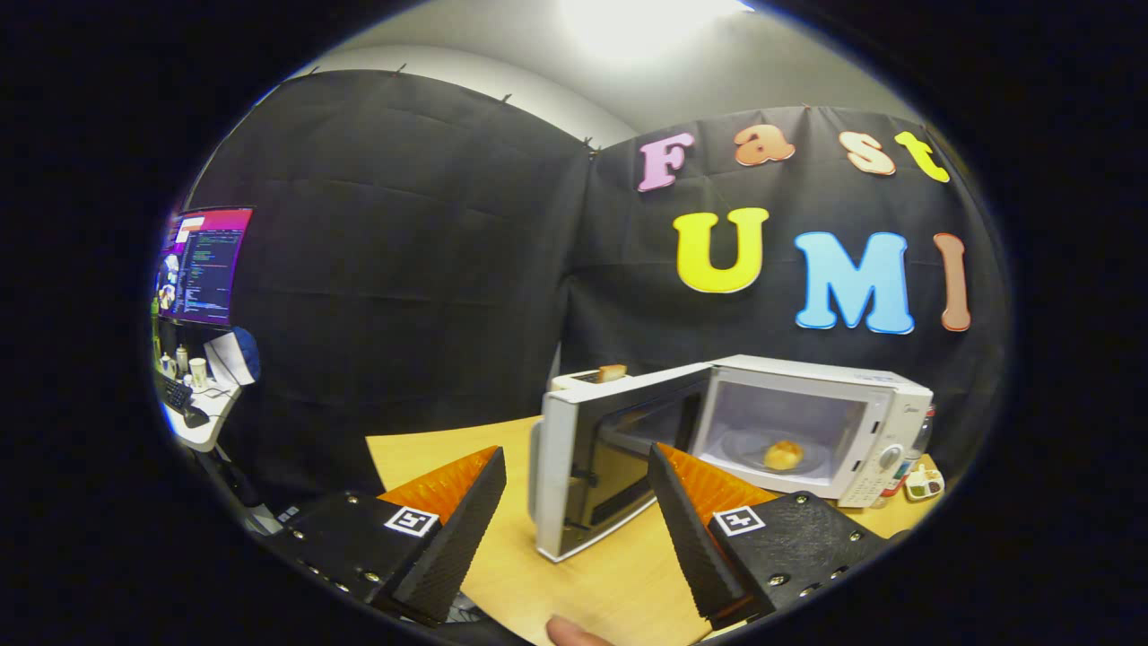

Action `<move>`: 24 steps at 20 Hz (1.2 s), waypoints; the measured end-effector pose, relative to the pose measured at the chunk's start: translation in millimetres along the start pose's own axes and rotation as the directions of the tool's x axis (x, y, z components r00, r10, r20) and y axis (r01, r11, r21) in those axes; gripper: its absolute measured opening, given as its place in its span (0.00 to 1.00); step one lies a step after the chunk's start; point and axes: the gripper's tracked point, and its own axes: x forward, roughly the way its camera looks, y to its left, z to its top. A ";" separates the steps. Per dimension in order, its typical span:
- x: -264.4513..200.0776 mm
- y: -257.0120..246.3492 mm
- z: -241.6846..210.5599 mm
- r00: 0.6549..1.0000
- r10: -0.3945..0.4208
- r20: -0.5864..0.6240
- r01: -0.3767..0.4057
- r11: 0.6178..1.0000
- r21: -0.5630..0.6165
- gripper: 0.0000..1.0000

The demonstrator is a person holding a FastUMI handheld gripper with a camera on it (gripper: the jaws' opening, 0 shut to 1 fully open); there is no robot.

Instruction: Open the microwave, put the food inside, and close the microwave door.

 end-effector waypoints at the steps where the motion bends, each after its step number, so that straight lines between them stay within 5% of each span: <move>1: 3.5 9.6 -2.0 1.000 0.009 0.002 -0.009 1.000 -0.009 0.93; 4: 25.6 28.0 -15.6 1.000 0.005 -0.018 -0.005 1.000 -0.010 0.72; 7: 48.6 40.8 -41.1 0.995 0.032 -0.089 -0.026 0.997 0.073 0.33; 10: 79.9 38.0 -67.4 0.987 -0.001 -0.163 0.027 0.987 0.160 0.33; 11: 82.3 37.0 -72.8 0.983 0.011 -0.185 0.024 0.983 0.184 0.02; 14: 101.4 35.6 -79.2 0.983 0.034 -0.183 0.014 0.966 0.257 0.04; 19: 110.5 50.8 -72.4 0.989 0.041 -0.140 -0.010 0.977 0.214 0.04; 24: 118.3 37.3 -72.9 0.990 -0.030 -0.135 0.053 0.984 0.170 0.02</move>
